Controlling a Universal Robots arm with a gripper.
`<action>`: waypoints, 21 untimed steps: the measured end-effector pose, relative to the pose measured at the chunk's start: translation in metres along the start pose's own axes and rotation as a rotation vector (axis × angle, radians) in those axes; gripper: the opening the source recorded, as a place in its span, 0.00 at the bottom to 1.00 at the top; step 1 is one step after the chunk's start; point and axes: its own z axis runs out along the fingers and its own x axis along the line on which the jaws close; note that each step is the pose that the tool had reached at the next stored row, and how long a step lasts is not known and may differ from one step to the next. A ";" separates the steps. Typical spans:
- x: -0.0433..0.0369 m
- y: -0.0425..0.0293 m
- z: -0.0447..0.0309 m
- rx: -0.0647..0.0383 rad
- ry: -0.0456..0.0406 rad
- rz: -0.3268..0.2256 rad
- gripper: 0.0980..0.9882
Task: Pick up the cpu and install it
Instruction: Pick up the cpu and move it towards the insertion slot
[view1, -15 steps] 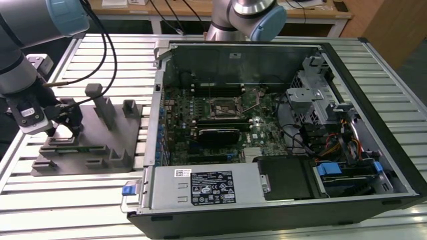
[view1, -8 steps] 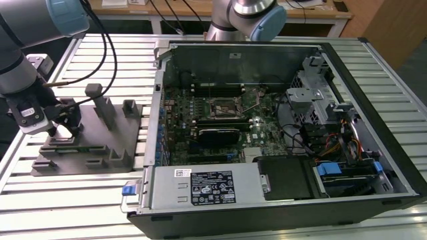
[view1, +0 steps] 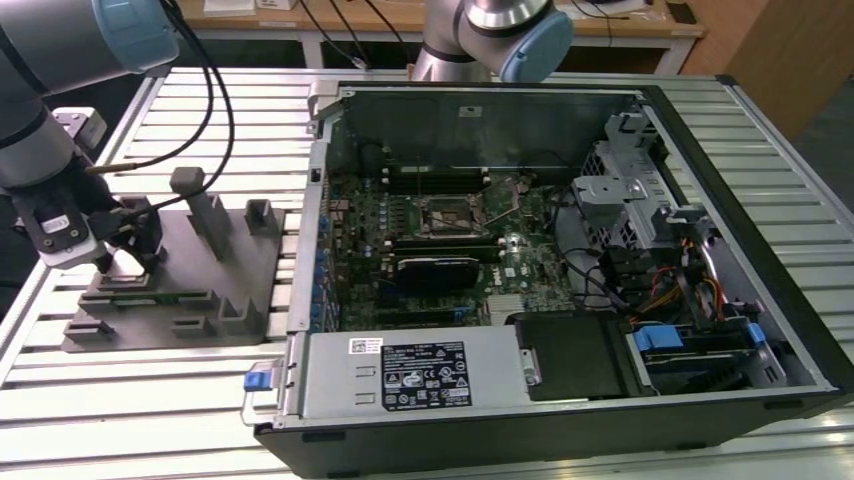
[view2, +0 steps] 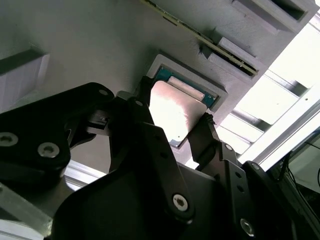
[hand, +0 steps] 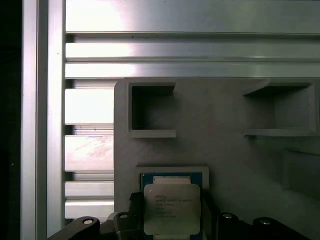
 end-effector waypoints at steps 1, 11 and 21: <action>0.0000 0.0000 -0.0007 0.000 -0.0002 0.000 0.50; -0.0003 0.0005 -0.0140 -0.003 -0.0001 0.000 0.50; -0.0006 0.0009 -0.0280 -0.011 -0.0003 0.000 0.50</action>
